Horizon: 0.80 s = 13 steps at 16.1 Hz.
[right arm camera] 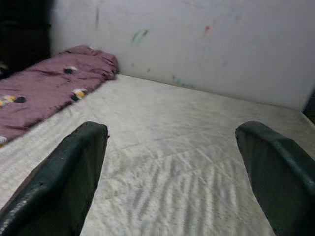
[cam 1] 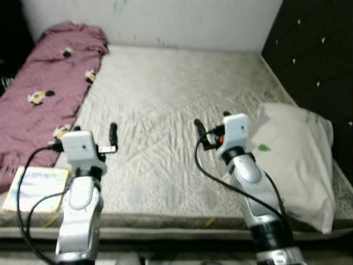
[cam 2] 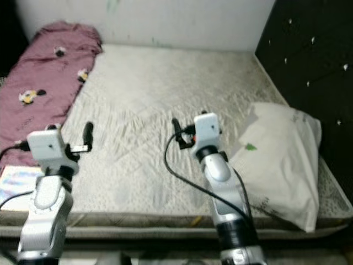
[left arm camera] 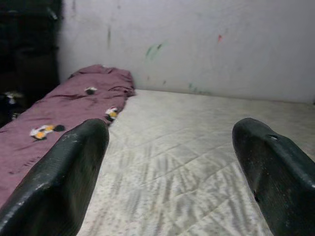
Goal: Clean up the room
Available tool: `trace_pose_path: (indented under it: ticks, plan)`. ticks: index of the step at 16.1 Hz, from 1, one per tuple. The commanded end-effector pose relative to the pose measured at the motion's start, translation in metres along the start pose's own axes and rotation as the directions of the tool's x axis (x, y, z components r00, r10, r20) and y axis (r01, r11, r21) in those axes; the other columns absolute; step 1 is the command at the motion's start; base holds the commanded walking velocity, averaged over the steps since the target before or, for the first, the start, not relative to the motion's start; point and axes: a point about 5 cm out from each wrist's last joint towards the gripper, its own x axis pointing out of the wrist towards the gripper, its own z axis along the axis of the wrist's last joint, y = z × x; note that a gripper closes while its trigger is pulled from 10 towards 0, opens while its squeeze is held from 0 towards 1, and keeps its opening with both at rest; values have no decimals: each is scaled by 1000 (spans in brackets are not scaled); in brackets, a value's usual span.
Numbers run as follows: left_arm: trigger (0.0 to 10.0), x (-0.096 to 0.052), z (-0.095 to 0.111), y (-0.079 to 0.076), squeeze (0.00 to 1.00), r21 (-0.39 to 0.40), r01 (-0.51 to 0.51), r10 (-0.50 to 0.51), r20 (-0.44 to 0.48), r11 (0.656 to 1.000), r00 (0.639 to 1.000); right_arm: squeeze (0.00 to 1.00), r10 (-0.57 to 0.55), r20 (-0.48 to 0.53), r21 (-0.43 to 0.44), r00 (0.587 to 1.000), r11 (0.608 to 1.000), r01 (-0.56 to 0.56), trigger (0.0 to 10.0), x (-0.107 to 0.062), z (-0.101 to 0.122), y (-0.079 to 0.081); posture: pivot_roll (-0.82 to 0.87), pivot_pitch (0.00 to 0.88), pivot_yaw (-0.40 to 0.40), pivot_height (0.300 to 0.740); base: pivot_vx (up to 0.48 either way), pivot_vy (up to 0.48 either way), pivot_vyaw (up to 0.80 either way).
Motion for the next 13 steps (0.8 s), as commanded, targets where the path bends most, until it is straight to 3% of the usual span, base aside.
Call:
trace_pose_path:
  ticks: [1,5,13]
  plan:
    - [10000,-1,-1,-3,0,6,5,-5,-7,1000,1000,0,-19,-3,-5,1000,1000,19,10000,-2,-1,-6,-21,0,-49,740,0,0,0]
    - [10000,-3,-1,-3,0,17,4,-4,-13,1000,1000,0,-13,-8,-15,1000,1000,13,10000,-2,-2,-5,-14,0,-54,740,0,0,0]
    - [10000,1,1,-2,0,18,5,-5,-4,1000,1000,0,11,11,-24,1000,1000,-11,10000,1,2,-3,-18,0,-49,740,0,-281,294]
